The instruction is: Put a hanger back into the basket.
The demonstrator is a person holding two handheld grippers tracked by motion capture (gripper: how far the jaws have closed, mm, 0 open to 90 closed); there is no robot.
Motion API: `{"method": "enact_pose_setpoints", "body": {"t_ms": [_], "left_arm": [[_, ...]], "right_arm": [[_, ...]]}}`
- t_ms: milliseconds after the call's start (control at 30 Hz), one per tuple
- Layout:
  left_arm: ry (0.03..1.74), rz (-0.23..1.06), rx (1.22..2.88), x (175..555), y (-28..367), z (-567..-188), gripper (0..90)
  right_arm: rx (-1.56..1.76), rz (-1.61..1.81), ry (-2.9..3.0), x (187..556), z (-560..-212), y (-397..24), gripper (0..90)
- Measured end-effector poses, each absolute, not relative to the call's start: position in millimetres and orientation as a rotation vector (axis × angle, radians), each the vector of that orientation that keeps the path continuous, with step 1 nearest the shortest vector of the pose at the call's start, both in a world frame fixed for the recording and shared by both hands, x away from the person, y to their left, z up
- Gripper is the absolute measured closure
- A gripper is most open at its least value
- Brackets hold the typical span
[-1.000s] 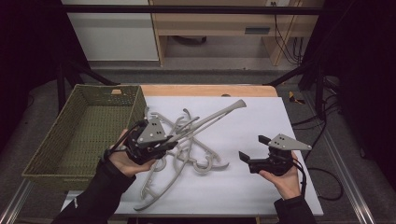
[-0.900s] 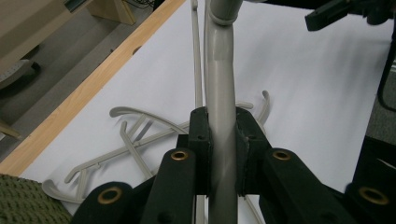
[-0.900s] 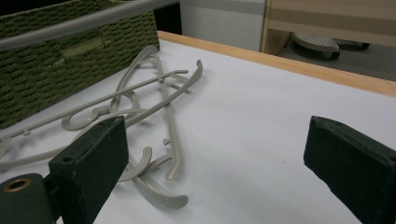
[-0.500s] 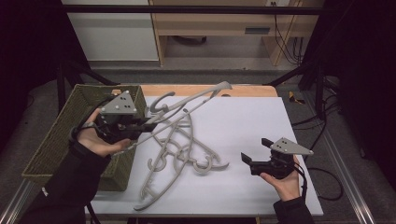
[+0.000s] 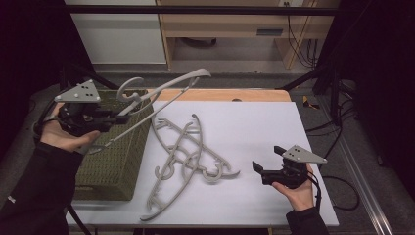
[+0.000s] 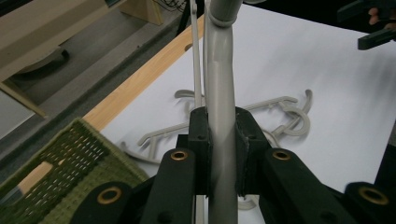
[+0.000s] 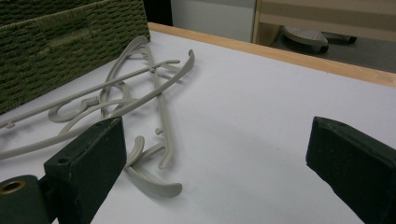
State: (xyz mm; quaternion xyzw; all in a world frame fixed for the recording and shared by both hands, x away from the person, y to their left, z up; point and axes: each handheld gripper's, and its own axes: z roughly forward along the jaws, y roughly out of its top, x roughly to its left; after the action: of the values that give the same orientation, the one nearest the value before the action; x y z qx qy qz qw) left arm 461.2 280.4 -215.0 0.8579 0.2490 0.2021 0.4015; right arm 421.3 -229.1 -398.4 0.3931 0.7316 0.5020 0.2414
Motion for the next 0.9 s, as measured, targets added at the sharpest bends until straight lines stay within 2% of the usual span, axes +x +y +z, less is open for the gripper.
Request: {"method": "enact_pose_setpoints", "body": {"t_ms": [367,900], "left_arm": [[0.736,0.519,2.168,475.8,334.0,-226.5,79.4],[0.863,0.494,2.179,488.0,387.9,-260.5,79.4]], "right_arm": [[1.088,1.359,2.005,421.0,-398.8,-227.0,4.7],[1.077,1.366,2.021,421.4,-399.3,-225.7,4.7]]}}
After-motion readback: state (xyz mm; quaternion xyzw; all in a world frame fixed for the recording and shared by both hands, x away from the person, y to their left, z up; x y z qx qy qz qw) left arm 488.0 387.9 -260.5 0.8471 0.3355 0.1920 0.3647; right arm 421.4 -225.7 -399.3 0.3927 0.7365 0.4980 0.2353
